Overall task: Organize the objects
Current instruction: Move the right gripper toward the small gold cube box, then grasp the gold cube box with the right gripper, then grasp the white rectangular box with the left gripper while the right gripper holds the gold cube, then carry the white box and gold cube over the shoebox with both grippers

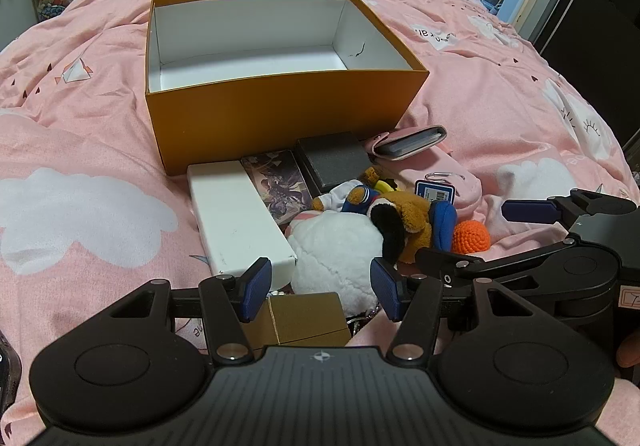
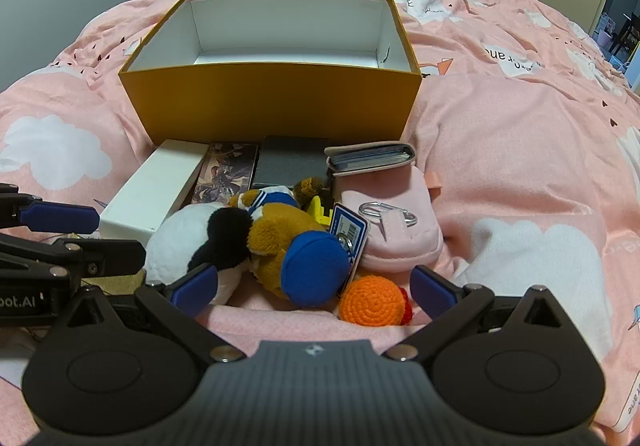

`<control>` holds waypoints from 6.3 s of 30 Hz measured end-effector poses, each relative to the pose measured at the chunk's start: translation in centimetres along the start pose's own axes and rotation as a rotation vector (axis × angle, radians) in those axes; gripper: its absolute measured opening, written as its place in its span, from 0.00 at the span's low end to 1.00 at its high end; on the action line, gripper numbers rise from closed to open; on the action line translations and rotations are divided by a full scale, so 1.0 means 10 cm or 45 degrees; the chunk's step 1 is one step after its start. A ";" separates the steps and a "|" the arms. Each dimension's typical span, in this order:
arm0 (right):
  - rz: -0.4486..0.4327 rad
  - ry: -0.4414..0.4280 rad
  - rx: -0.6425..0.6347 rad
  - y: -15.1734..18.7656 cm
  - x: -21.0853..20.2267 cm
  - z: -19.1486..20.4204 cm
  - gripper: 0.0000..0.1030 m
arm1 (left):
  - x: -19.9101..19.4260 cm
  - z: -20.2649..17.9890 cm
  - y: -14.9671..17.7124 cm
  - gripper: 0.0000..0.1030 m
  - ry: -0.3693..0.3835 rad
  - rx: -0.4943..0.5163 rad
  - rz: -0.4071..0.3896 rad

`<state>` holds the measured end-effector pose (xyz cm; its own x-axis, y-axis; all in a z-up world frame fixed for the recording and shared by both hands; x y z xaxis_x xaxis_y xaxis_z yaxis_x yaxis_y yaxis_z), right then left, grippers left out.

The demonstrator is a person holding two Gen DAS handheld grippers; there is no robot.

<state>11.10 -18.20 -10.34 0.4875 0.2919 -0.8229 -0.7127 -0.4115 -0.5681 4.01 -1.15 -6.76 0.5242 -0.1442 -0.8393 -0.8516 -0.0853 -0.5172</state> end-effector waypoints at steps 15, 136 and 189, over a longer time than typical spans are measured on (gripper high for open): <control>0.003 0.000 -0.001 -0.01 -0.01 0.00 0.99 | 0.00 0.00 0.00 0.64 -0.002 0.001 0.001; 0.149 -0.551 0.058 -0.84 0.81 0.27 0.49 | 1.06 1.08 -0.34 0.60 0.084 -0.493 0.340; -0.245 -0.579 -0.048 -1.58 -0.29 0.22 0.47 | -0.37 0.55 -1.15 0.32 0.120 -0.386 -0.398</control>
<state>19.82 -10.61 1.04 0.3331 0.7093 -0.6212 -0.6086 -0.3415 -0.7163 11.84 5.81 1.36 0.7662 -0.1533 -0.6241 -0.6218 -0.4224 -0.6595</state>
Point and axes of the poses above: each gripper's, at about its wrist camera, not at the fingertips, and x roughly the way its jaws point, z to its left, y to its underside, the point moved 8 cm from there along x, roughly the way its jaws point
